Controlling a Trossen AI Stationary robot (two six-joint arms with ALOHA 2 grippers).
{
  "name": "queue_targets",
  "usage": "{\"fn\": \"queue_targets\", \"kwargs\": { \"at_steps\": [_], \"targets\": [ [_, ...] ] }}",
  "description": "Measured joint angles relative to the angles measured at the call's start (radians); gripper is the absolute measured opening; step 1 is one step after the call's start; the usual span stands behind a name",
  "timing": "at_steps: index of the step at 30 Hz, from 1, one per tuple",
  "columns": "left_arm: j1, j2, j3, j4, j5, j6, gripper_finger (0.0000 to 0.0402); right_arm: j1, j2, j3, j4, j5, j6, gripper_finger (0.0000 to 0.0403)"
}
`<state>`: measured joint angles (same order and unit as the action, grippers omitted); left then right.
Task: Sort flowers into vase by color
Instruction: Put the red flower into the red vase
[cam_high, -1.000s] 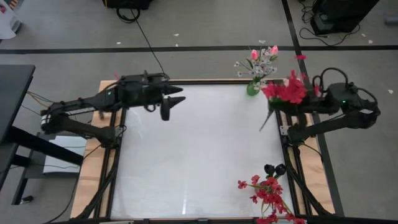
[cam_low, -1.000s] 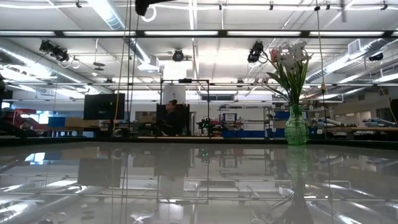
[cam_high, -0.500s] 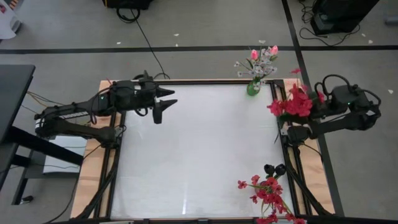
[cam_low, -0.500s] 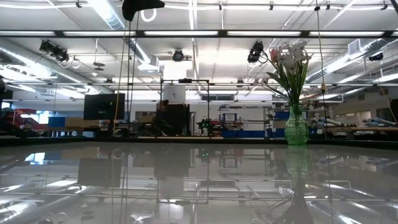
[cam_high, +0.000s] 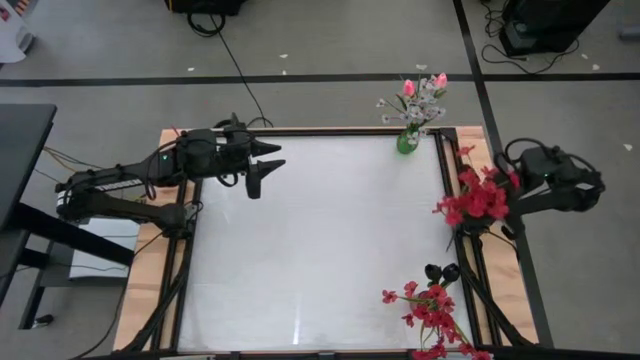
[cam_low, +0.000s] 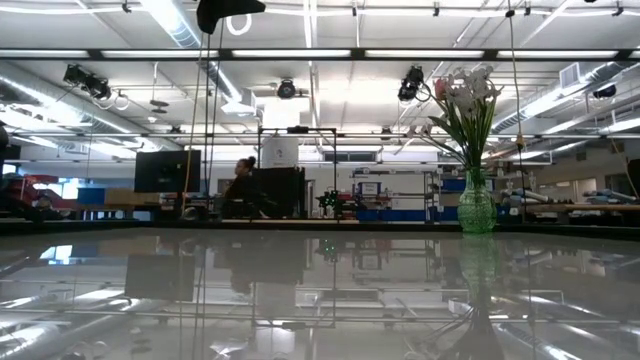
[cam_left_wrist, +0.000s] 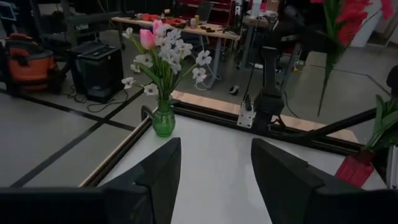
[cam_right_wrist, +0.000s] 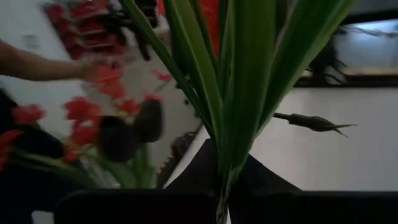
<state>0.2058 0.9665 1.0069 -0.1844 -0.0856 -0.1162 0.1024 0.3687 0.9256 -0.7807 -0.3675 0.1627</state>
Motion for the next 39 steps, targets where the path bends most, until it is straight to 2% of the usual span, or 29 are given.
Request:
{"fn": "queue_targets", "kwargs": {
  "at_steps": [9,15,19,24,39],
  "targets": [
    [0.000,0.000,0.000,0.000,0.000,0.000,0.0201,0.000,-0.093,-0.153,0.191,-0.269,-0.014,0.0016],
    [0.000,0.000,0.000,0.000,0.000,-0.001,0.0201,0.000,-0.129,-0.264,0.392,-0.347,-0.026,0.0016],
    [0.000,0.000,0.000,0.000,0.000,-0.001,0.0201,0.007,-0.132,-0.345,0.573,-0.410,0.029,0.0016],
    [0.000,0.000,0.000,0.000,0.000,-0.001,0.0201,0.046,-0.132,-0.433,0.753,-0.399,0.075,0.0015],
    [0.000,0.001,0.000,-0.001,0.000,-0.001,0.0201,0.174,-0.056,-0.569,0.923,-0.368,0.015,0.0015]
  ]
}}
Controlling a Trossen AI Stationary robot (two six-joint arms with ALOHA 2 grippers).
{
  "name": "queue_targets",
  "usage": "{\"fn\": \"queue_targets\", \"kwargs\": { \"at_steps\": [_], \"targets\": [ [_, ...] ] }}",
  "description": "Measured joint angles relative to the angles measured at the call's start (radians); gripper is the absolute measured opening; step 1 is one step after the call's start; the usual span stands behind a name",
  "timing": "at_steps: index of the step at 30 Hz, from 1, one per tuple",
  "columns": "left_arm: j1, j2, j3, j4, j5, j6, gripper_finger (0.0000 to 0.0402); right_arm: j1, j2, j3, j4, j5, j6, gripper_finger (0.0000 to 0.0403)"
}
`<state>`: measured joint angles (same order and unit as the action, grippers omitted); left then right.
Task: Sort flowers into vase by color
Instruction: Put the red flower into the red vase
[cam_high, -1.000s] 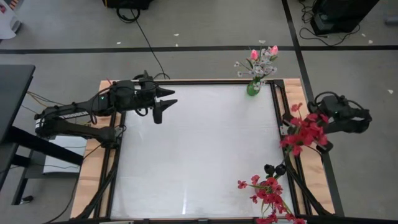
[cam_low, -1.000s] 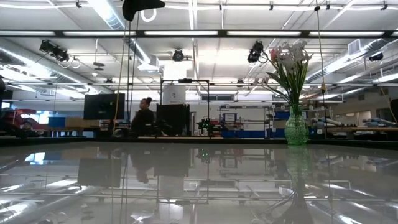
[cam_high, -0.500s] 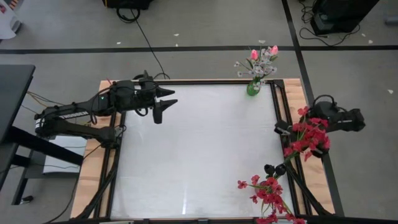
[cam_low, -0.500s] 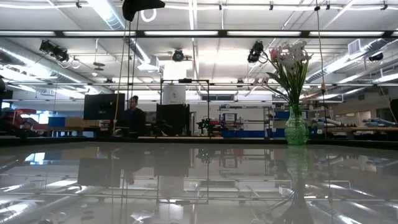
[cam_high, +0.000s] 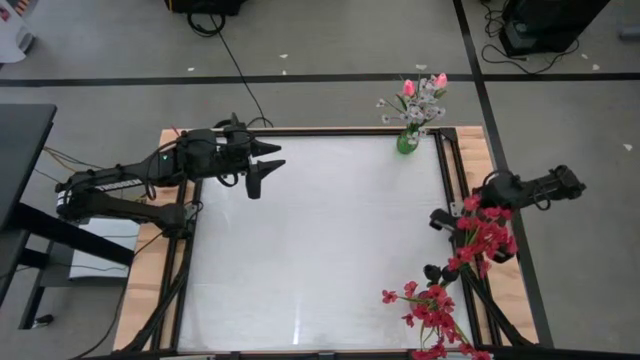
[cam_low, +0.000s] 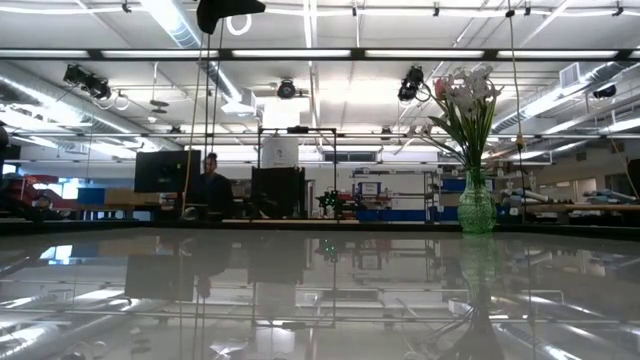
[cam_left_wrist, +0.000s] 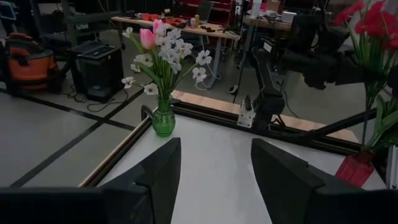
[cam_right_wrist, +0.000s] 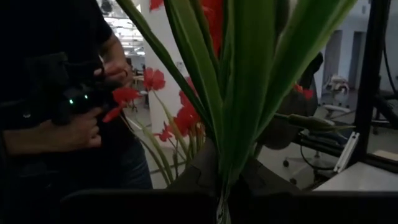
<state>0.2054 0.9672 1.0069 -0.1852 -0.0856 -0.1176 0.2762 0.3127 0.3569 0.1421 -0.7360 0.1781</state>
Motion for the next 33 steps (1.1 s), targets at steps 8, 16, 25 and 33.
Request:
{"fn": "queue_targets", "kwargs": {
  "at_steps": [8,16,25,33],
  "targets": [
    [0.000,0.000,0.000,0.000,0.000,0.000,0.0201,0.041,0.052,-0.002,0.000,0.002,-0.025,0.0015],
    [0.000,0.000,0.000,0.000,0.000,0.000,0.0201,0.091,0.122,-0.002,-0.020,0.007,-0.084,0.0015],
    [0.000,0.000,0.000,0.000,0.000,0.000,0.0201,0.105,0.188,-0.002,-0.101,0.049,-0.204,0.0015],
    [0.000,0.000,0.000,0.000,0.000,0.000,0.0201,0.117,0.201,-0.002,-0.169,0.113,-0.282,0.0017]
  ]
}}
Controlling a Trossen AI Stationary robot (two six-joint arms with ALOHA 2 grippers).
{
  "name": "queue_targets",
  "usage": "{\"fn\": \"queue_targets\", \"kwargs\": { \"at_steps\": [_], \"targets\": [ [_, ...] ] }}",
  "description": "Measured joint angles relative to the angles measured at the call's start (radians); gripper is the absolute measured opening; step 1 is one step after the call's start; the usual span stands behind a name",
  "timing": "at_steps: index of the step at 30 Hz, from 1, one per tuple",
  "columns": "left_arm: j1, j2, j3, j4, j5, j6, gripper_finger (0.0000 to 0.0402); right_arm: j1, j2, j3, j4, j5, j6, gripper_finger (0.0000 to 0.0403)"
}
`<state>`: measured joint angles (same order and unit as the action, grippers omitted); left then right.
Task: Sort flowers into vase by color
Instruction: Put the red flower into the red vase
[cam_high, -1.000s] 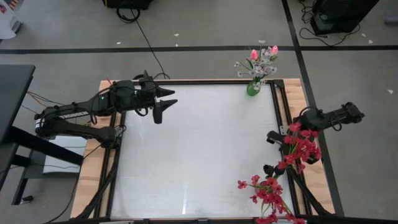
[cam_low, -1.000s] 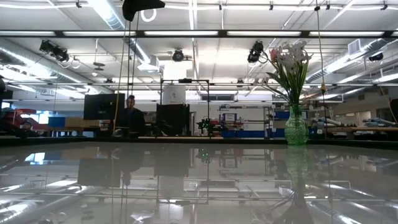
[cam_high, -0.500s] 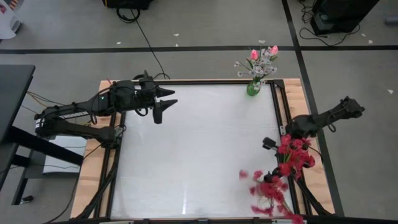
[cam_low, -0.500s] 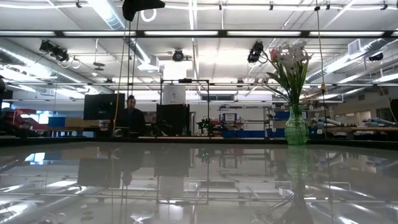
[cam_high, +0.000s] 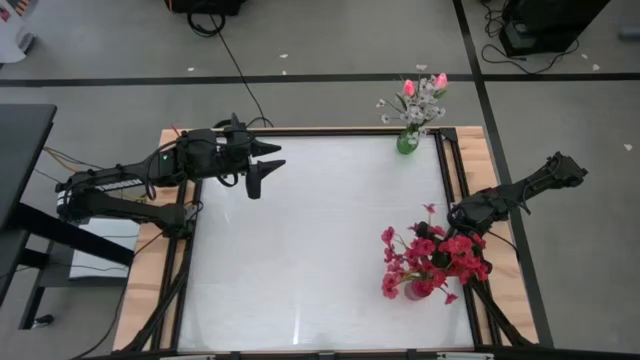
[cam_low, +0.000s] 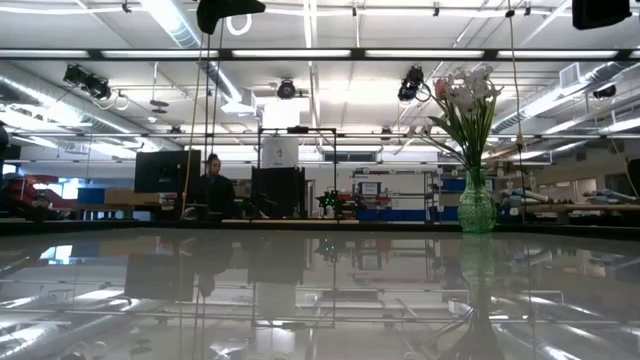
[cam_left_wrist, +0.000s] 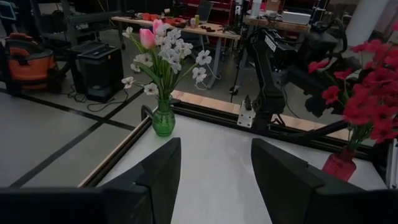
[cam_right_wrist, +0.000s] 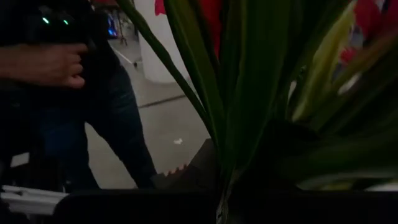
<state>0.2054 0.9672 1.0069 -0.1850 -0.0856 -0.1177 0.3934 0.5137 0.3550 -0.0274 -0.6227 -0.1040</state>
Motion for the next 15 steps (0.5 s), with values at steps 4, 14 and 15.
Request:
{"fn": "queue_targets", "kwargs": {
  "at_steps": [4,14,15],
  "targets": [
    [0.000,0.000,0.000,0.000,0.000,0.000,0.0201,0.008,0.007,0.000,-0.046,0.059,-0.017,0.0019],
    [0.000,0.000,0.000,0.000,0.000,0.000,0.0201,0.011,0.014,0.000,-0.104,0.133,0.035,0.0106],
    [0.000,0.000,0.000,0.000,0.000,0.000,0.0201,0.011,0.010,0.000,-0.105,0.133,0.045,0.0122]
  ]
}}
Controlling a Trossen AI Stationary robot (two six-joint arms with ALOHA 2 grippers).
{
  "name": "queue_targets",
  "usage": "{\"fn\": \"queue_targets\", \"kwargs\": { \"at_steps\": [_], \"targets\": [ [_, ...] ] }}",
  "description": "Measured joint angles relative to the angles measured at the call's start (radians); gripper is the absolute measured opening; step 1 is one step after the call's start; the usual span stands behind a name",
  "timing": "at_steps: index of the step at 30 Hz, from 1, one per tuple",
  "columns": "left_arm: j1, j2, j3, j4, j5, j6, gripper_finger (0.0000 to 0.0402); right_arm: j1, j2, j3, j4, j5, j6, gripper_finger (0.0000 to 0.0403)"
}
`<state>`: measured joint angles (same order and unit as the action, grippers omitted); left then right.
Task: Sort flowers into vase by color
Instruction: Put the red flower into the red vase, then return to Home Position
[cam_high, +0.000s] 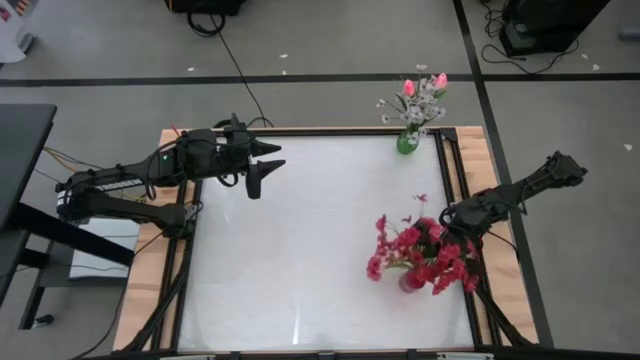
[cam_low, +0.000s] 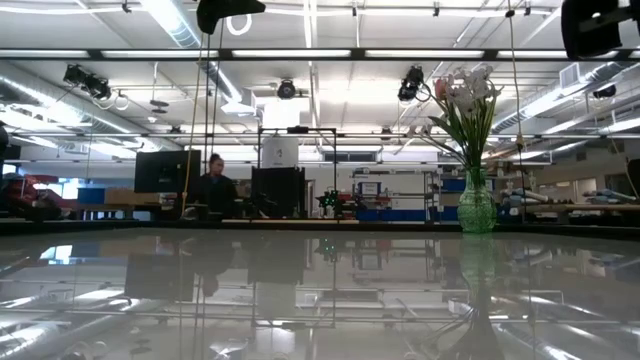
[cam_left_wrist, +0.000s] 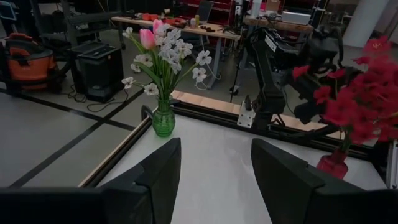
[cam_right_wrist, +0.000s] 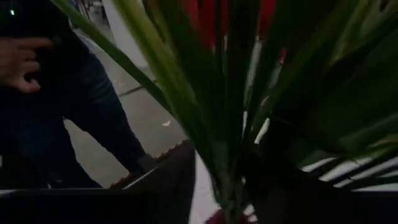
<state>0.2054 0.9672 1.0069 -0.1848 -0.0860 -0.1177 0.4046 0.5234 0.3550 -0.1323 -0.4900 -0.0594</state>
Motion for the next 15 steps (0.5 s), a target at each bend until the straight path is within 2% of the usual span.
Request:
{"fn": "queue_targets", "kwargs": {
  "at_steps": [8,11,15],
  "targets": [
    [0.000,0.000,0.000,0.000,0.000,0.000,0.0201,0.000,-0.081,0.001,-0.032,-0.006,0.092,0.0237],
    [0.000,0.000,0.000,0.000,0.000,0.000,0.0201,0.000,-0.112,0.036,-0.154,0.001,0.088,0.0257],
    [0.000,0.000,0.000,0.000,0.000,0.000,0.0201,0.000,-0.118,0.103,-0.286,0.023,0.103,0.0260]
  ]
}}
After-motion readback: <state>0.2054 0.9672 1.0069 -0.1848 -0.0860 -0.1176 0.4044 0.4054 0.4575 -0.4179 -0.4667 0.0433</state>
